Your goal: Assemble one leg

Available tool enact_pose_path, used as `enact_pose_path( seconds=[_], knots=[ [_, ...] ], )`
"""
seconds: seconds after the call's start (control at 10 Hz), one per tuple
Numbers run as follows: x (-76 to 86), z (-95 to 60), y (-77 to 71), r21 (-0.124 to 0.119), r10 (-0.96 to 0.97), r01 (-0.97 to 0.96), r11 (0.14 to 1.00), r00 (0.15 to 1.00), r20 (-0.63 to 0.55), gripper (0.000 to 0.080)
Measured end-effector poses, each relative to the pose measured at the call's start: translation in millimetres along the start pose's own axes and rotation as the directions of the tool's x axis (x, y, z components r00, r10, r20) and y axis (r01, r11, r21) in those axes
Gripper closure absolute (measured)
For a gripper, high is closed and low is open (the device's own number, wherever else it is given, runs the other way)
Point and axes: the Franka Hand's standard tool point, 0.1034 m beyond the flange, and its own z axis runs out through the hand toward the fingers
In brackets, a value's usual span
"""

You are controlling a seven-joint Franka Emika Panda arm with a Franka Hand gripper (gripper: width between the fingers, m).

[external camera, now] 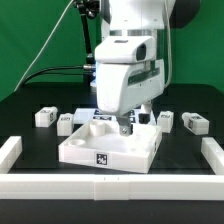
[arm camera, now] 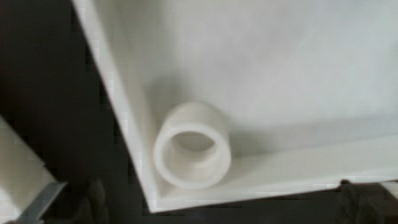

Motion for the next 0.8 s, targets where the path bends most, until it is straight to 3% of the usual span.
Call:
enact_pose_path(
  seconds=[0.3, 0.7, 0.8],
  knots=[
    [-1.7, 2.4, -1.4, 0.005, -0.014, 0.014, 1.0, 1.0, 0.003, 0.015],
    [-17.4, 11.0, -23.0, 0.063, -0.256, 0.253, 0.965, 0.966, 0.031, 0.015],
    [-18.2, 9.8, -23.8, 0.066, -0.264, 0.261, 0.963, 0.964, 0.032, 0.015]
  ],
)
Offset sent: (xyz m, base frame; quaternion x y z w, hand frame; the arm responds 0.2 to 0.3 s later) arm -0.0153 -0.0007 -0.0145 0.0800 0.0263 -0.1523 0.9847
